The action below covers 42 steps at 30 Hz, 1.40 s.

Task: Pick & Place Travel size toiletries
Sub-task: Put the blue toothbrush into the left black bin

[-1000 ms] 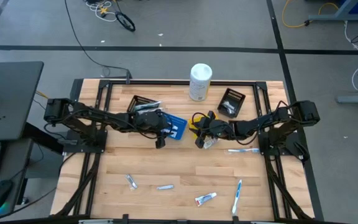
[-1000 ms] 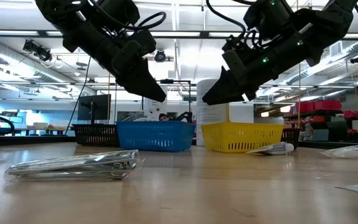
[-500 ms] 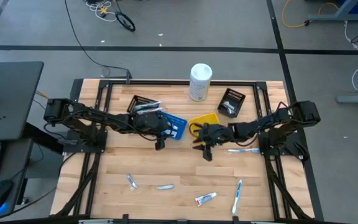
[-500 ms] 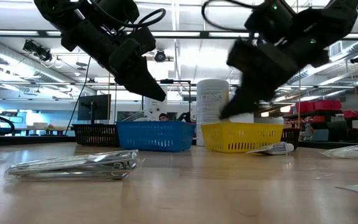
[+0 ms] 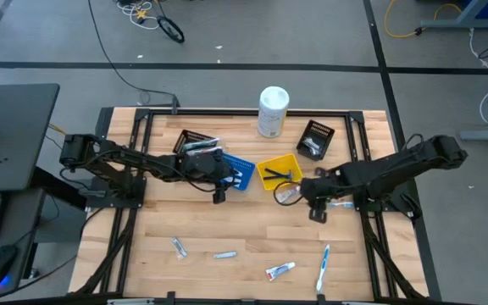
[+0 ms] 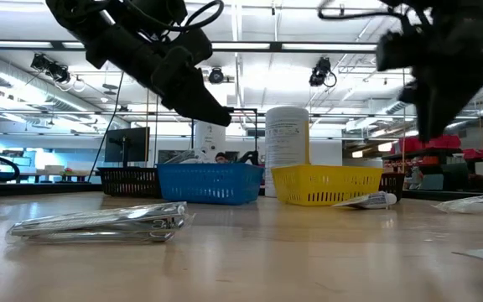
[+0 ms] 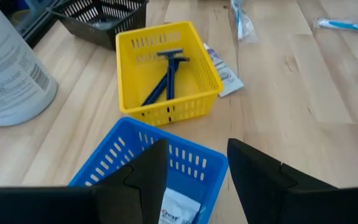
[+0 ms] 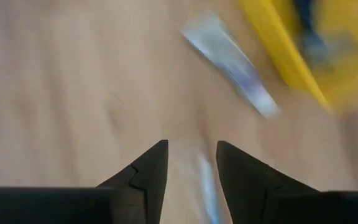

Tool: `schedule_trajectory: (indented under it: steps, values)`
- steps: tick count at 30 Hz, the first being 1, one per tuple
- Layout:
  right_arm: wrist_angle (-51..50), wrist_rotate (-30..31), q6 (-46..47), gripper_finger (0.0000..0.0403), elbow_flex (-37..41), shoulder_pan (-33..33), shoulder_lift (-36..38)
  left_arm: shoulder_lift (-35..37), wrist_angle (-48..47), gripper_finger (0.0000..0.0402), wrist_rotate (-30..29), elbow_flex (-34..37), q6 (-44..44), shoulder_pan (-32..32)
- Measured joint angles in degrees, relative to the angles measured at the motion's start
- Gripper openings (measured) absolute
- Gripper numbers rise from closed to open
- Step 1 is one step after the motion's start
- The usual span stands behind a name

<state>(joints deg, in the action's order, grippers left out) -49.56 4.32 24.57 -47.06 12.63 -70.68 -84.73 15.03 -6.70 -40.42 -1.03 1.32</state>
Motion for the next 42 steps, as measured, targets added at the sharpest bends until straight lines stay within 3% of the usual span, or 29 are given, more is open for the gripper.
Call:
schedule_trajectory:
  steps: [5,10,17,29,42]
  values:
    - [-11.57,2.93,8.57,0.0146,2.45,-0.16,0.85,0.0,0.0,0.0176,0.0,0.0,-0.07,0.0]
    - [-7.91,-0.77,10.56,0.0146,8.46,-0.16,0.77,0.0,-0.04,0.0176,0.02,0.0,-0.11,0.0]
    - [-0.61,-0.94,10.56,0.0146,13.37,-0.16,0.77,0.0,-0.06,0.0176,0.03,0.0,-1.27,0.0]
    - [0.79,-3.07,10.03,0.0146,15.47,-0.18,0.77,0.0,-0.06,0.0176,0.04,0.0,-0.86,0.0]
    - [-1.12,-7.45,1.93,0.0146,12.1,-0.16,0.67,0.0,0.6,0.0176,-0.11,0.0,0.74,0.0]
